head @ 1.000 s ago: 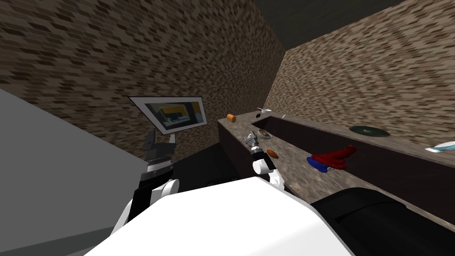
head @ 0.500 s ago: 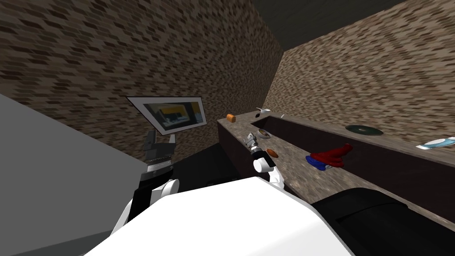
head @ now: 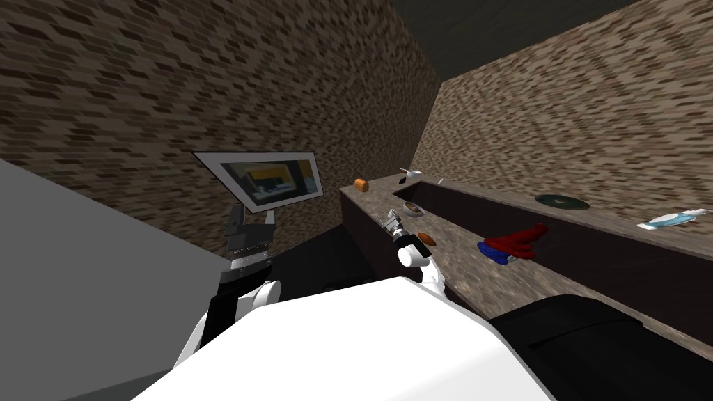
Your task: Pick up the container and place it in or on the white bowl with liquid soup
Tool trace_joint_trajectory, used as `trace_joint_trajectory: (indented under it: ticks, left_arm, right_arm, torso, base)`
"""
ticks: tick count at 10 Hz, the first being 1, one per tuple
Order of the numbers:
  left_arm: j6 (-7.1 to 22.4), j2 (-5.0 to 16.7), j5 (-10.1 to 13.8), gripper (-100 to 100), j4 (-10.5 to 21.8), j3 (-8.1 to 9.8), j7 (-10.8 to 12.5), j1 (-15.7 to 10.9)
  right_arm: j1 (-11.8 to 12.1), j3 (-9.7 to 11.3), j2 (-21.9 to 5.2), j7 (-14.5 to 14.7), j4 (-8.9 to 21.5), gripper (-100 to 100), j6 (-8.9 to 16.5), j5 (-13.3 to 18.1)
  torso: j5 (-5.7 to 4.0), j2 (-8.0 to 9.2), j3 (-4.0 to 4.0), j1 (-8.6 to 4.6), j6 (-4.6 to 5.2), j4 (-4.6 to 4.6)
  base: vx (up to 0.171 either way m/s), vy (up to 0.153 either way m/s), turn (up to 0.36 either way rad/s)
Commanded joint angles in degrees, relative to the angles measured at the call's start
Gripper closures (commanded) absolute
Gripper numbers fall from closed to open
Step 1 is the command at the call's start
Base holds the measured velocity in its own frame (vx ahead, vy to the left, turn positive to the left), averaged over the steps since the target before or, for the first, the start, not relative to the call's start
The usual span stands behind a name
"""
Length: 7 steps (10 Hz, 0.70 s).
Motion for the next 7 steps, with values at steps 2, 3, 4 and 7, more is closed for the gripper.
trace_joint_trajectory:
  ticks: [2, 3, 4, 7]
  left_arm:
    - [0.0, 0.0, 0.0, 0, 0.0, 0.0, 0.0, 0.0]
    - [0.0, 0.0, 0.0, 0, 0.0, 0.0, 0.0, 0.0]
    - [0.0, 0.0, 0.0, 0, 0.0, 0.0, 0.0, 0.0]
    - [0.0, 0.0, 0.0, 0, 0.0, 0.0, 0.0, 0.0]
  right_arm:
    - [-1.01, -1.54, -0.54, -4.14, 1.51, -100, 4.68, -2.62]
    - [-1.01, -1.54, -0.54, -4.48, 1.51, -100, 6.43, -2.62]
    - [-1.01, -1.54, -0.54, -4.48, 1.51, -100, 7.14, -2.62]
    - [-2.57, -3.82, -0.98, -9.58, 3.35, -100, 12.37, -5.77]
  torso:
    - [0.0, 0.0, 0.0, -0.01, -0.01, 0.0]
    - [0.0, -0.01, -0.01, 0.0, 0.0, 0.0]
    - [0.0, -0.01, -0.01, -0.02, -0.01, 0.0]
    - [-0.01, -0.03, -0.02, -0.04, -0.01, -0.01]
  base:
    - [0.021, 0.028, -0.042]
    - [0.023, 0.023, -0.039]
    - [0.013, 0.011, 0.001]
    - [0.03, 0.021, -0.06]
